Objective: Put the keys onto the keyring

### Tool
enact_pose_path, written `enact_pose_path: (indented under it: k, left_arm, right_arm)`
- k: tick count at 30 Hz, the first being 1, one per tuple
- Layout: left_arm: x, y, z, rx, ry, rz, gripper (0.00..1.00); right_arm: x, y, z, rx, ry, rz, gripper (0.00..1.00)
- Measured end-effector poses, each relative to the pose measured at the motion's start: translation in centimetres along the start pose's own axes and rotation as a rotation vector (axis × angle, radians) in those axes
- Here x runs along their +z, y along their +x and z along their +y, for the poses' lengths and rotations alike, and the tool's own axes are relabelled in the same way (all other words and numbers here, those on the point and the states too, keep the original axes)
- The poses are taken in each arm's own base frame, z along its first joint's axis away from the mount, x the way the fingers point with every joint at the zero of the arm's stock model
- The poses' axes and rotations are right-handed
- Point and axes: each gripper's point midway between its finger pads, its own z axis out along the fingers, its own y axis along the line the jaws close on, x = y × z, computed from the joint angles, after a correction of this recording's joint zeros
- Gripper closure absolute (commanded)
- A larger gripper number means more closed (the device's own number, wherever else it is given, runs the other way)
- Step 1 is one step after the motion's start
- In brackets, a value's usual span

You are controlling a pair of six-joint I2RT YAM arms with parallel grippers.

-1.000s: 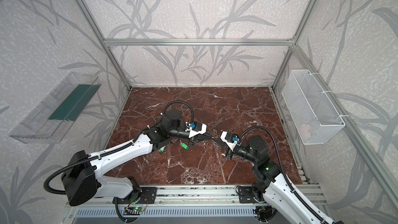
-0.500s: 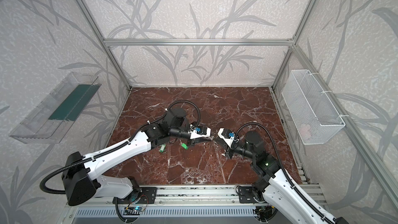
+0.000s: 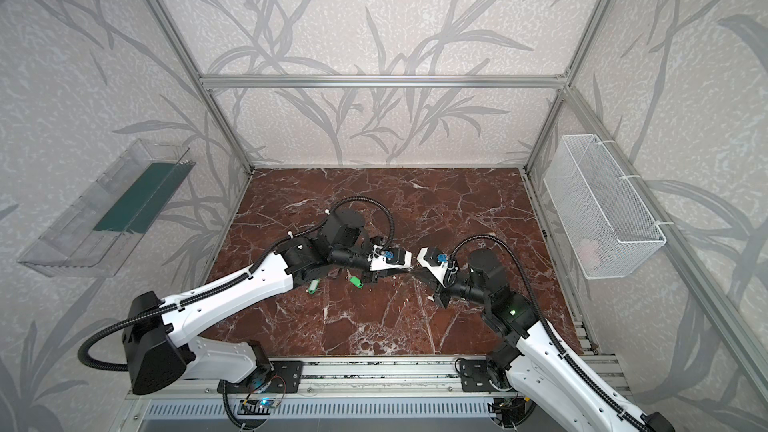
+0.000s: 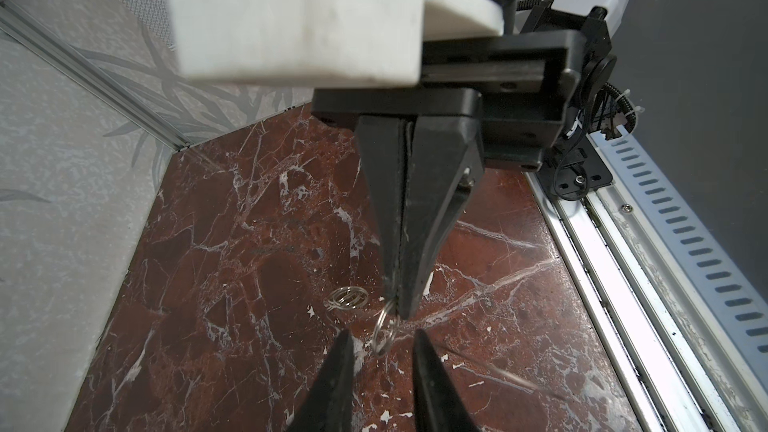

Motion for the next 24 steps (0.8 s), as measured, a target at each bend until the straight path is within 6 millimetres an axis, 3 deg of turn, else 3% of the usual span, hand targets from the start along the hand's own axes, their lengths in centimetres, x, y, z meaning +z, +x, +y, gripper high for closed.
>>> enact_pose_path:
  k: [13, 24]
  left_arm:
    - [1.1, 0.8, 0.0, 0.003, 0.021, 0.031, 0.79]
    - [1.3, 1.0, -0.6, 0.004, 0.062, 0.044, 1.00]
  right_arm:
    - [0.2, 0.2, 0.3, -0.014, -0.026, 0.013, 1.00]
    - [0.2, 0.2, 0.2, -0.035, -0.020, 0.019, 1.00]
